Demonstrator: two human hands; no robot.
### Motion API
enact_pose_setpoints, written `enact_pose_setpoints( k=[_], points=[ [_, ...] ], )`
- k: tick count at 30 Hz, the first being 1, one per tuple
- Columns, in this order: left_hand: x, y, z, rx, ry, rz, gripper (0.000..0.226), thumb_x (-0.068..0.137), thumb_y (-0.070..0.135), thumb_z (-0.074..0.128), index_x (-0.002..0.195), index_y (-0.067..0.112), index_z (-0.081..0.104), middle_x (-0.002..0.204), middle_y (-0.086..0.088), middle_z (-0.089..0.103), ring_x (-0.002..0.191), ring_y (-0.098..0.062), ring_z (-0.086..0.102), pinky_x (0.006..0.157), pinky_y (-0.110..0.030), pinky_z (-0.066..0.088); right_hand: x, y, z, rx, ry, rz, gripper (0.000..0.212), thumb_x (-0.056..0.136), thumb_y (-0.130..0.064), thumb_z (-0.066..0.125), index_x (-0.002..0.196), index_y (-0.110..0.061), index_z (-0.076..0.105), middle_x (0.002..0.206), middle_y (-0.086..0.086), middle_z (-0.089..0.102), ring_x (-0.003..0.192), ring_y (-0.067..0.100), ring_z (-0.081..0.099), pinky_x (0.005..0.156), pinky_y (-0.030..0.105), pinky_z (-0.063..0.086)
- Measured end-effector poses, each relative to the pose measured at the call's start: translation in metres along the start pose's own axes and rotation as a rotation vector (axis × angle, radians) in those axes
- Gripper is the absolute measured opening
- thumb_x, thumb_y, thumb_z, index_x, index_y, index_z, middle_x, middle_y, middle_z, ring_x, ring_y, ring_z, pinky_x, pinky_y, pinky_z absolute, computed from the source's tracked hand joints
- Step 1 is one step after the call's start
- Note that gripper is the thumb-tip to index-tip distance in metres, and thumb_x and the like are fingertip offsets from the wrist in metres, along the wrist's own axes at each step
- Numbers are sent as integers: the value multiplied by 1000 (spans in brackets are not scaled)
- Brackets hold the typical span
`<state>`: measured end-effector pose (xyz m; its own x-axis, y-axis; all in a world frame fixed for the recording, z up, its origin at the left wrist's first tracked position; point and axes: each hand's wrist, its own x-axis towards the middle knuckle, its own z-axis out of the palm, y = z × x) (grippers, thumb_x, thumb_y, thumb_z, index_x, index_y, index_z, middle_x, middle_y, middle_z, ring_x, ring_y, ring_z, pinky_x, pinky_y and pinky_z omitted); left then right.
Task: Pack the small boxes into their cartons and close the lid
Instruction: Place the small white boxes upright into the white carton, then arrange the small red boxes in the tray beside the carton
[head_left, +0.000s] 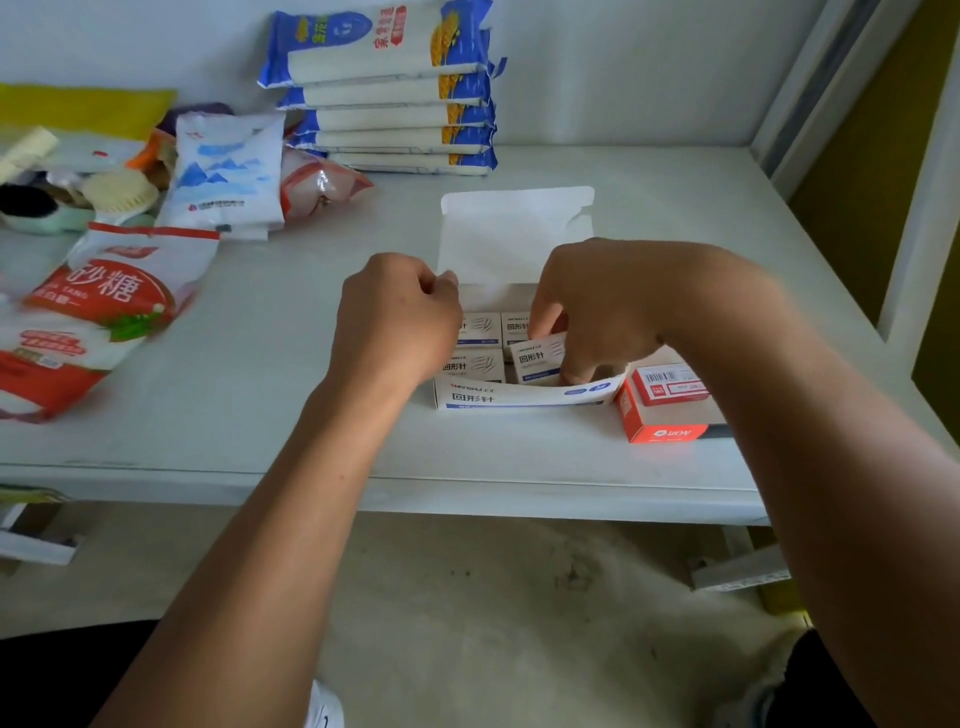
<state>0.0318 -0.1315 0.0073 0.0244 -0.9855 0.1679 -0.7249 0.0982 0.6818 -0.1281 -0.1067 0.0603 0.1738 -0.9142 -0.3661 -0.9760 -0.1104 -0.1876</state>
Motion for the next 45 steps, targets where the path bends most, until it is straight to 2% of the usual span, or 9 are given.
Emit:
enact_pose_setpoints(
  k=[9, 15, 18, 22, 27, 31, 35, 39, 45],
  points=[
    [-2, -2, -2, -26, -16, -13, 42, 93, 32, 55, 72, -4, 62, 72, -22, 65, 75, -38, 59, 60, -35, 44, 6, 8, 19, 129, 173, -21, 33, 66, -26, 84, 73, -27, 53, 96, 1, 62, 83, 22, 59, 76, 37, 55],
    [-4, -6, 0, -9, -12, -55, 10, 87, 27, 64, 85, 17, 66, 83, -3, 69, 77, -25, 62, 57, -25, 39, -6, 19, 23, 40, 430, 48, 17, 74, -25, 75, 85, -25, 62, 92, 0, 65, 84, 21, 53, 67, 30, 43],
    [-6, -8, 4, 48, 13, -26, 5, 85, 16, 61, 89, 17, 63, 82, -5, 68, 77, -27, 63, 55, -26, 43, -8, 17, 28, -76, 354, 104, 18, 79, -33, 69, 97, -30, 66, 99, 0, 62, 93, 22, 45, 80, 34, 29],
    [-5, -10, 7, 146, 120, 80, 11, 84, 8, 53, 87, 14, 62, 80, -12, 69, 80, -37, 62, 64, -33, 46, -9, 25, 27, 205, 276, 41, 10, 87, -26, 62, 95, -30, 65, 111, -2, 67, 96, 19, 54, 90, 34, 47],
    [-17, 10, 7, 185, 215, 218, 12, 88, 25, 59, 97, 17, 62, 88, -7, 70, 84, -35, 63, 70, -40, 48, -34, 71, 10, 408, 542, 15, 23, 92, -12, 60, 110, -22, 70, 101, -6, 69, 93, 12, 65, 83, 24, 53],
    [-34, 45, 21, 47, 172, 382, 13, 86, 28, 62, 95, 19, 65, 80, 0, 65, 76, -28, 61, 68, -39, 51, -43, 101, 16, 355, 329, 122, 25, 89, -12, 63, 110, -24, 69, 113, -5, 67, 101, 17, 60, 74, 27, 47],
    [-46, 70, 45, 17, 73, 505, 11, 84, 22, 63, 90, 17, 70, 84, -1, 67, 80, -24, 62, 68, -37, 51, -38, 109, 33, 271, 298, 212, 37, 88, -25, 66, 126, -27, 63, 131, -1, 62, 106, 23, 60, 71, 27, 47],
    [-48, 75, 66, 177, 37, 611, 14, 81, 18, 63, 89, 12, 73, 90, -5, 68, 93, -28, 56, 75, -43, 51, -27, 106, 44, 103, 295, 151, 27, 93, -28, 57, 118, -25, 66, 116, 0, 68, 84, 15, 57, 69, 24, 41],
    [-41, 72, 73, 378, -99, 489, 26, 77, 23, 68, 100, 18, 76, 119, 1, 64, 125, -27, 39, 90, -43, 38, -19, 110, 39, 35, 284, 161, 32, 84, -44, 68, 103, -18, 68, 100, 1, 67, 80, 17, 59, 63, 24, 42]
  ],
)
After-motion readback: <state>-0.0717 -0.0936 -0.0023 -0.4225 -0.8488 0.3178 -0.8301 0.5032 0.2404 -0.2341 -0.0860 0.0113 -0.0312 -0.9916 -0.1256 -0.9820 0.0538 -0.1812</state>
